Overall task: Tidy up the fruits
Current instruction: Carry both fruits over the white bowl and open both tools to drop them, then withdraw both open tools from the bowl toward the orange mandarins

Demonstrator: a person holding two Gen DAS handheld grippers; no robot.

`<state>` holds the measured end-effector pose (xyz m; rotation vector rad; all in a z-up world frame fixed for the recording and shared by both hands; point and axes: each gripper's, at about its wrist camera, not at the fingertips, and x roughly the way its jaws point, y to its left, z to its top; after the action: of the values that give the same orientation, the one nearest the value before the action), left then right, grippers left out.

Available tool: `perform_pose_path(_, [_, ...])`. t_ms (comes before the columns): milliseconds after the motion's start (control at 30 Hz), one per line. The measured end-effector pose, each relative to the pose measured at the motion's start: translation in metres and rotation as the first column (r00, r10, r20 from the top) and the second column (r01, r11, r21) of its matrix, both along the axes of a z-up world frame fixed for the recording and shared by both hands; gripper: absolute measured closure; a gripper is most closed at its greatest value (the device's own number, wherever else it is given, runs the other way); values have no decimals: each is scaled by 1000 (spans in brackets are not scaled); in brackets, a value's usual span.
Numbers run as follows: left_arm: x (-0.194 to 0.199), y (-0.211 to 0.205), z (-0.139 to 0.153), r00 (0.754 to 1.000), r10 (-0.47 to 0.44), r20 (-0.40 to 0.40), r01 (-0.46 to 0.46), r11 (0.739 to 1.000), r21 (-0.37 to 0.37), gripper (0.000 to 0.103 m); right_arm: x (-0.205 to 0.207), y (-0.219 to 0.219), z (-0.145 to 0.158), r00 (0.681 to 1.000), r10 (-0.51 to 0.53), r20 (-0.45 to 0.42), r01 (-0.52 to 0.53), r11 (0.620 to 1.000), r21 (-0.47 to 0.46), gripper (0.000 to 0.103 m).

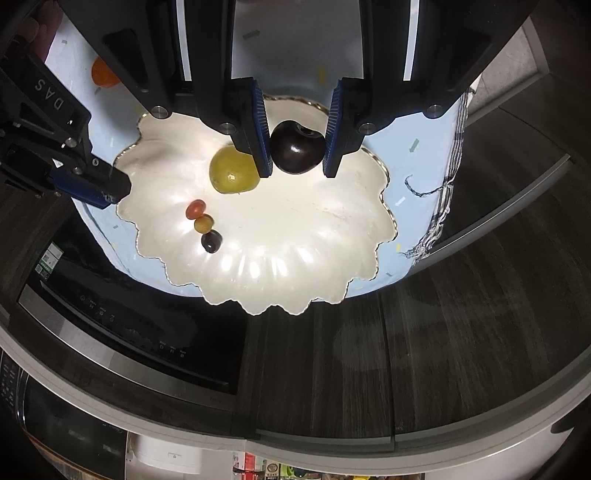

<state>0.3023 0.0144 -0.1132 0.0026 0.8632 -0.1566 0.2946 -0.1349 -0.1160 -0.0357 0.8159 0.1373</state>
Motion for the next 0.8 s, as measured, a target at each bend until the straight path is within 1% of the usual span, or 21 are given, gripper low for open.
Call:
perform_pose_path(300, [11,0,-10,999,13,-35,-13,1000,-1,74,13,1,-16,997,4,-71,-4,1000,-3,79])
perform_pose_path(367, [12,0,-12,999,17,-45,-17,1000,1,69,14,1,-17,997,7,-75,-8,1000,-8,79])
perform_pose_path(400, [12,1,-13,999,22,-46,-22,1000,3,59,15,1,-17,997,8,-74,-9,1000,-12,79])
perform_pose_path(433, [12,2,-12,999,31,-43,-31,1000,3,51,15,2,-16,997,9,-75,-10,1000,-17,79])
perform_pose_path(500, [11,4,-10,998,49,-32,-49,999,2,47,16,2,-16,997,7,-80,-9,1000,-24,77])
perform_pose_path(567, [11,5,-8,998,57,-31,-56,998,6,44,16,2,-15,997,0,-78,-2,1000,-30,64])
perform_pose_path(633, [11,6,-7,998,61,-29,-61,998,6,40,16,0,-12,998,-13,-64,11,1000,-26,43])
perform_pose_path(667, [10,6,-6,998,63,-27,-63,998,6,38,15,-2,-10,998,-22,-53,21,999,-26,35])
perform_pose_path(767, [7,7,-4,997,70,-21,-70,998,10,31,13,-4,-5,999,-44,-27,43,999,-26,26])
perform_pose_path(800, [6,7,-4,997,74,-18,-73,997,11,28,13,-4,-4,999,-47,-23,47,999,-28,25])
